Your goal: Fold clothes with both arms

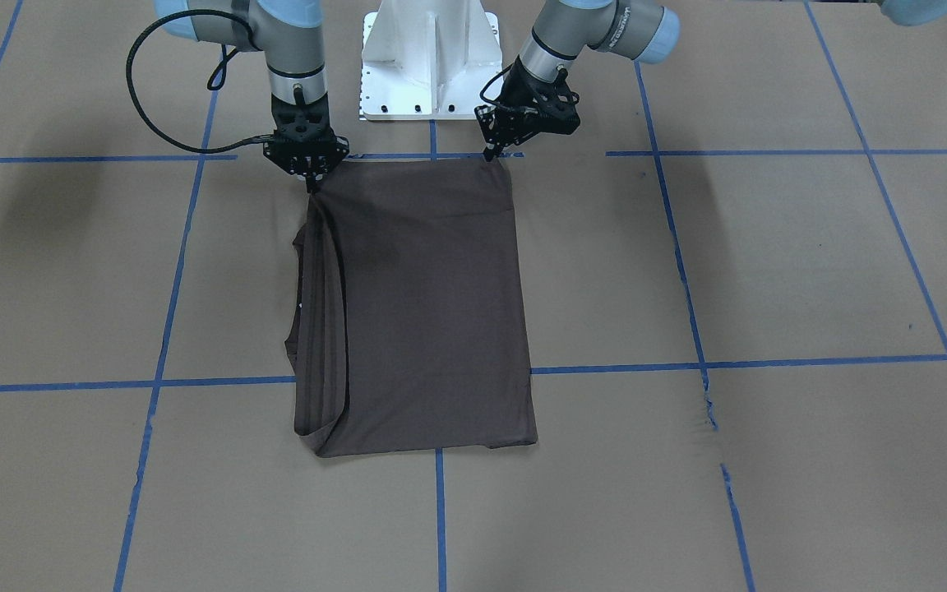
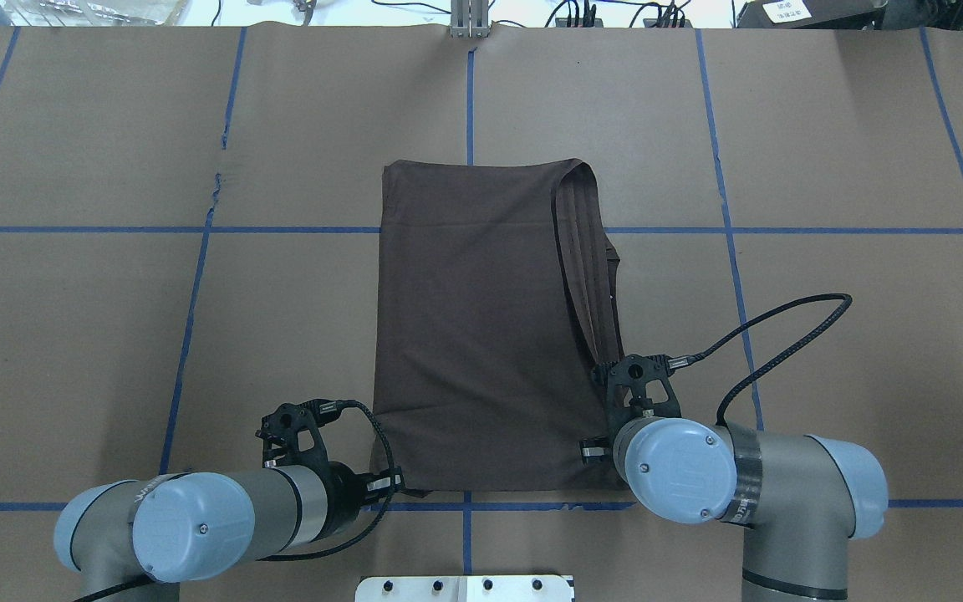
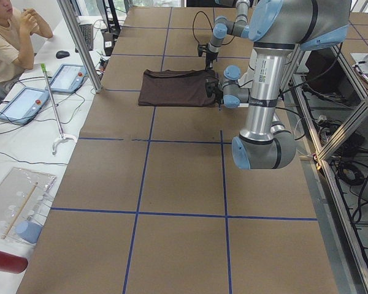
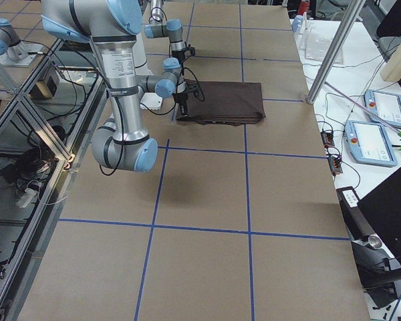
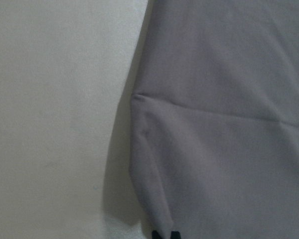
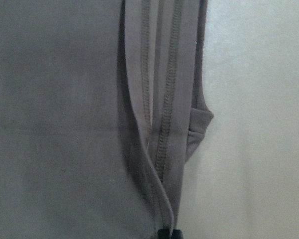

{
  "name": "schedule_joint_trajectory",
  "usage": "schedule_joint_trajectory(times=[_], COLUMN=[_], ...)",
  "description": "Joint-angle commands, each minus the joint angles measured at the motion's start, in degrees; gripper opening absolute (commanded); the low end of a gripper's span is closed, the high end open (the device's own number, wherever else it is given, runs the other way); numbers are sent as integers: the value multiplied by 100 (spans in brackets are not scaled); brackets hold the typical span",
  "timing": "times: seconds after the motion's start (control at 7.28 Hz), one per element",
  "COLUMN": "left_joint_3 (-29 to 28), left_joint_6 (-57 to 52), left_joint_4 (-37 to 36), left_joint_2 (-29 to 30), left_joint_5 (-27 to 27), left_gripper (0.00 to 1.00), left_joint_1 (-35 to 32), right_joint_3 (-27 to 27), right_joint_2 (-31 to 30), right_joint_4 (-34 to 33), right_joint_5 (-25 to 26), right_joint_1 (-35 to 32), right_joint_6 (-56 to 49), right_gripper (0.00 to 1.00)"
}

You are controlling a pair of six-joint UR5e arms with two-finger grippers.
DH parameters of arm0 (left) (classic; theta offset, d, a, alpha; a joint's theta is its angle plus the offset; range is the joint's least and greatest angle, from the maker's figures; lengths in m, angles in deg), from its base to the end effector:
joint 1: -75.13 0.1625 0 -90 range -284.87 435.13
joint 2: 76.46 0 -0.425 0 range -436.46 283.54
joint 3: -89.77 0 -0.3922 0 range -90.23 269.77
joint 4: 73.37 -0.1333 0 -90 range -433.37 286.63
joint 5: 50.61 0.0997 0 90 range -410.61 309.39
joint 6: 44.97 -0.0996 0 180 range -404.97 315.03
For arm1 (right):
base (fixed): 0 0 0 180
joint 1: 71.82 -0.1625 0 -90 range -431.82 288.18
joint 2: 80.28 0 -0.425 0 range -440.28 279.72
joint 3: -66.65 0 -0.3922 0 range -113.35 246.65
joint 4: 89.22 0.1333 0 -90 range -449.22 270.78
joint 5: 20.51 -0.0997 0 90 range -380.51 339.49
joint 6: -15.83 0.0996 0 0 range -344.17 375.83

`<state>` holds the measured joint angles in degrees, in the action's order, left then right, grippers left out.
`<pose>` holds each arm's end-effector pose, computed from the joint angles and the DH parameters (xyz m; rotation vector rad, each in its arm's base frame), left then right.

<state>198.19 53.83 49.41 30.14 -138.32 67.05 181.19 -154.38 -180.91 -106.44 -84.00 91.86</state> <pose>0.5474 -0.2164 0.2900 0.0279 1.1879 -0.2829 -0.5128 -0.2543 0.3319 0.2195 -0.6430 -0.0060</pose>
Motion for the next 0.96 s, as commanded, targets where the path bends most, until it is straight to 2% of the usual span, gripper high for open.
schedule_joint_trajectory(times=[0.0, 0.14, 0.27, 0.55, 0.69, 0.82], left_joint_3=[-5, -14, -14, -14, -14, -14], left_joint_6=[-10, -19, -27, -28, -28, -19], left_joint_4=[0, 0, 0, 0, 0, 0], left_joint_2=[1, -8, 1, 1, 1, 1], left_joint_5=[0, 0, -9, -9, -9, 0], left_gripper=[0, 0, 0, 0, 0, 0], left_joint_1=[9, 0, 0, 0, 0, 0], right_joint_3=[7, 16, 103, 209, 192, 235], right_joint_2=[-96, -96, -61, -122, -122, -53], right_joint_4=[11, 11, 115, 912, 1317, 1303], right_joint_5=[32, 76, 59, 50, 76, 94], right_joint_1=[40, 49, 41, -47, -30, 5], right_joint_6=[386, 395, 343, 395, 1118, 2195], right_gripper=[67, 100, 100, 100, 98, 95])
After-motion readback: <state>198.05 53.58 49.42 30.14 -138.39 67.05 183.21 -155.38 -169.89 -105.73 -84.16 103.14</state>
